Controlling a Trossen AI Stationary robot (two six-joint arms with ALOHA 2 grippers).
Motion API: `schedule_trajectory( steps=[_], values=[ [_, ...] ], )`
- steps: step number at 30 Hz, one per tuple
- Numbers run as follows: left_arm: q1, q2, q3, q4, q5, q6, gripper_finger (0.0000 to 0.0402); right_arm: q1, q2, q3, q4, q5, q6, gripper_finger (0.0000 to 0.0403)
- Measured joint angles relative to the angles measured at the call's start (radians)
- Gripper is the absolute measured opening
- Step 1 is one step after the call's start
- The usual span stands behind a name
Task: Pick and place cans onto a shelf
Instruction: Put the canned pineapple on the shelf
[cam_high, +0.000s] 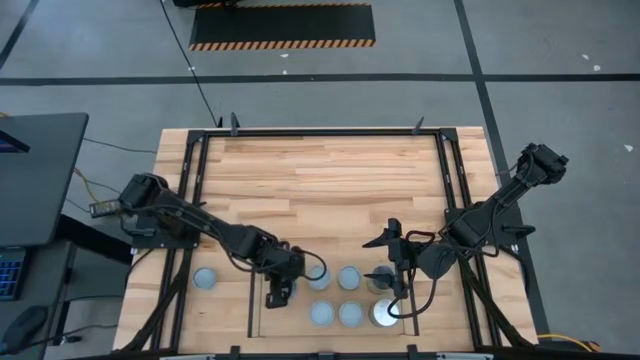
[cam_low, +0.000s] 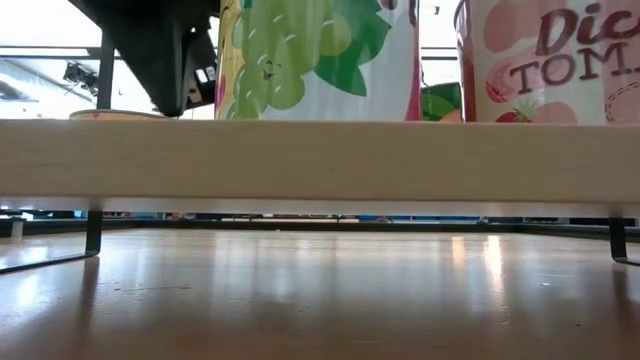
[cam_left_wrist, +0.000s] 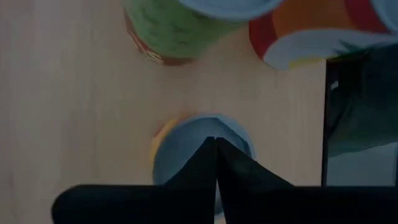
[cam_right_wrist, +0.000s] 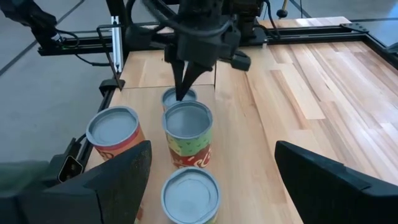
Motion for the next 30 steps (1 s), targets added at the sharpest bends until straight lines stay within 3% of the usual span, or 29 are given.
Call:
schedule_trajectory(
  steps=[30],
  values=[
    [0.052,0.018,0.001,-0.131,-0.002,0.126,0.0004,0.000,0.000,0.000,-0.002,-0.007,0.024,0.0348]
  ],
)
